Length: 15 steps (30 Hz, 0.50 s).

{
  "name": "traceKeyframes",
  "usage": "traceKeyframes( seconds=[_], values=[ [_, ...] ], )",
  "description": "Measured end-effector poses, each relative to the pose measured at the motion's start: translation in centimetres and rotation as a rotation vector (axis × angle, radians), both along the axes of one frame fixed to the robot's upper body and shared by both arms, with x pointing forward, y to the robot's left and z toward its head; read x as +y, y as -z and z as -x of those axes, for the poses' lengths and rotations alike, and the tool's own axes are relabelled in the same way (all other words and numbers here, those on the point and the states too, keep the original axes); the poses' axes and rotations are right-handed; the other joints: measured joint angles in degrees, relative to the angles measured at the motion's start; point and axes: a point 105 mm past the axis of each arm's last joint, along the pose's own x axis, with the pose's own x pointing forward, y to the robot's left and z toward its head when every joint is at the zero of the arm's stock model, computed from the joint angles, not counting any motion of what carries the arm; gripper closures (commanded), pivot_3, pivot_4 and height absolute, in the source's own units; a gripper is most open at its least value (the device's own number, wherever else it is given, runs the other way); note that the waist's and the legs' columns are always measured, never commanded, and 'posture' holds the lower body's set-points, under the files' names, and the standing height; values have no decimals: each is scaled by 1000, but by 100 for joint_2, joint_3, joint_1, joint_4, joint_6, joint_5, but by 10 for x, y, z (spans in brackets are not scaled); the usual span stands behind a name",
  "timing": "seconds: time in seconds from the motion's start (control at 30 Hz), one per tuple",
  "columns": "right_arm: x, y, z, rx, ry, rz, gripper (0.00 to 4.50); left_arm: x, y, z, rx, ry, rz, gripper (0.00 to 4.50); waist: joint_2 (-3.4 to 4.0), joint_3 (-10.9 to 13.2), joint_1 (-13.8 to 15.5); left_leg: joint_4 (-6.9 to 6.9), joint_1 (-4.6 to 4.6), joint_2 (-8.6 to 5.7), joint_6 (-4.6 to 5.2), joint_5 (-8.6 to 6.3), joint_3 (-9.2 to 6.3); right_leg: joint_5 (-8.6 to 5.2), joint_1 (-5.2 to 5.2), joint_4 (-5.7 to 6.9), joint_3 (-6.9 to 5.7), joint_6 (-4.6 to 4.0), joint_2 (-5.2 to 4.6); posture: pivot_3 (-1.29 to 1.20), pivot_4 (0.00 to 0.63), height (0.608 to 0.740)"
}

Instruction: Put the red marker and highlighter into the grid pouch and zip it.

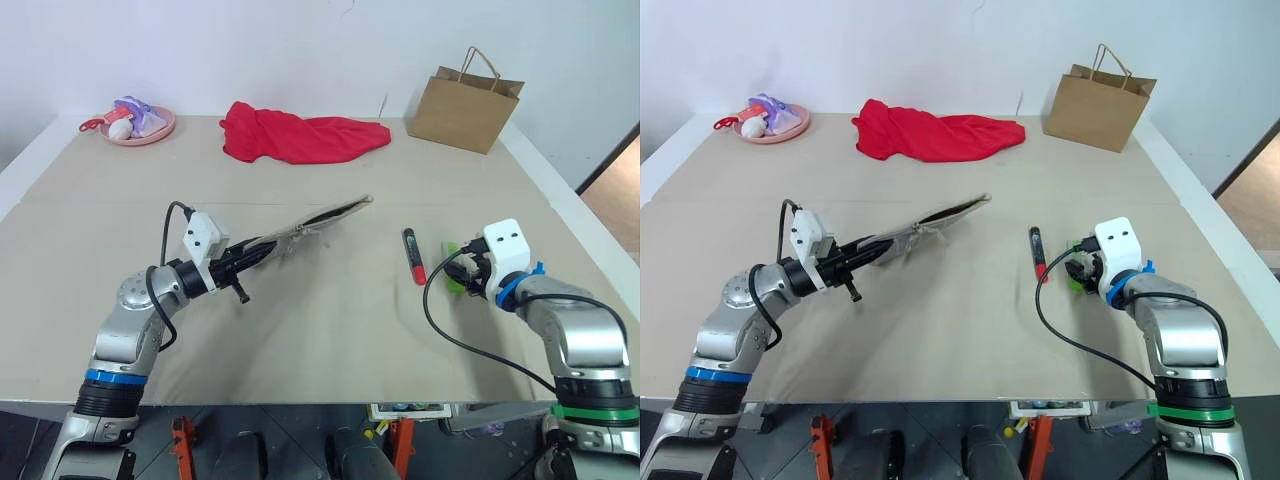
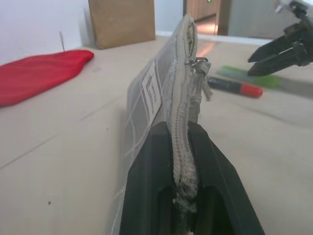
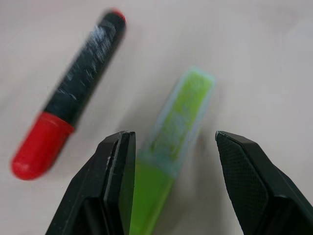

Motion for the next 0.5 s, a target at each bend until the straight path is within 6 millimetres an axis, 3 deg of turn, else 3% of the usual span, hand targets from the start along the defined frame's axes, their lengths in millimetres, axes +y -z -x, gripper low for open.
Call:
traceKeyframes(
  seconds=[0.27,0.37,0.43,0.5],
  values=[
    [-3,10,-7,15,53,-87,1647,-3,1,1,-21,1,-12,4500,-7,-4,-3,4,55,2,0,0,-5,3,65,-17,-3,3,-4,0,150,740],
    [-5,20,-8,47,89,-134,2397,-2,2,1,-26,-2,-11,4500,-7,-5,3,4,54,1,7,4,1,4,66,-20,-3,4,-17,0,150,740],
    [-5,20,-9,49,97,-168,3262,-1,4,0,-20,-5,-8,4500,-8,-6,2,4,52,1,7,4,4,7,67,-25,-1,9,-18,0,150,740],
    [-6,20,-9,53,104,-184,3414,0,6,-1,-13,-10,-7,4500,-8,-6,2,4,50,0,7,4,6,9,68,-31,-1,14,-21,0,150,740]
  ],
)
